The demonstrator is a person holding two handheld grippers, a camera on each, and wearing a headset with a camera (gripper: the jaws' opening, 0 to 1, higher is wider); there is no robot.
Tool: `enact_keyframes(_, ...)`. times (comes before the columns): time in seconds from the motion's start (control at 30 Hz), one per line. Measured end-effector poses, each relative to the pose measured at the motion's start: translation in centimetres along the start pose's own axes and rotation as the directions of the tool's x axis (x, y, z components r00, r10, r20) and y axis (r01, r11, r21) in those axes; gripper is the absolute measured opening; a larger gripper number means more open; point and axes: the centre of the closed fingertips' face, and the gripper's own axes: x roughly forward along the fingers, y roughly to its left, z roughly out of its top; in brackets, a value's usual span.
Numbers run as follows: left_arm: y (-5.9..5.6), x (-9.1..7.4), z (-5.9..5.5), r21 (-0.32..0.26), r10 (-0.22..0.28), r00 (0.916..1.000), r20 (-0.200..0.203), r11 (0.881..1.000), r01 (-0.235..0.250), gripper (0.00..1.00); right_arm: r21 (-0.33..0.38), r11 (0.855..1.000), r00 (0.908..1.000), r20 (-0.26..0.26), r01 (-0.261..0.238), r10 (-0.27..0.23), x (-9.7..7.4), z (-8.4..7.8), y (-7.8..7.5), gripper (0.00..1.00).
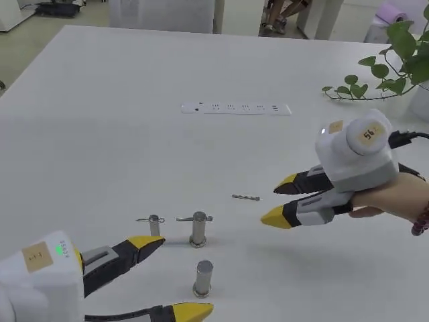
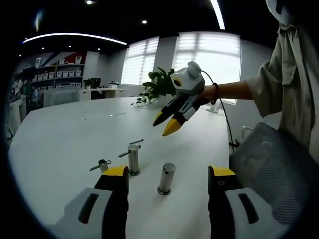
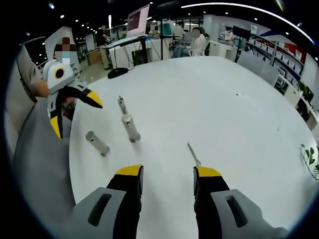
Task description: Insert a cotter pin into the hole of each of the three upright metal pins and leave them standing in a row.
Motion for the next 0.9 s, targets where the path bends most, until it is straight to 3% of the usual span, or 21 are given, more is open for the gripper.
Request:
enact_keyframes(0.37,0.0,-0.1,-0.7,-0.002,0.009,0.9998,-0.018,1.0,-0.009,0.63,-0.051,0.998,0.9946,-0.098,-0.041,0.036,1.5,-0.6,-1.6,0.36)
enact_keyframes(0.9,0.1,-0.3,-0.7,0.01,0.0,0.9998,-0.018,1.0,0.0,0.63,-0.109,0.99,0.9804,-0.184,-0.091,0.069,3.9,-1.1,-2.9,0.28)
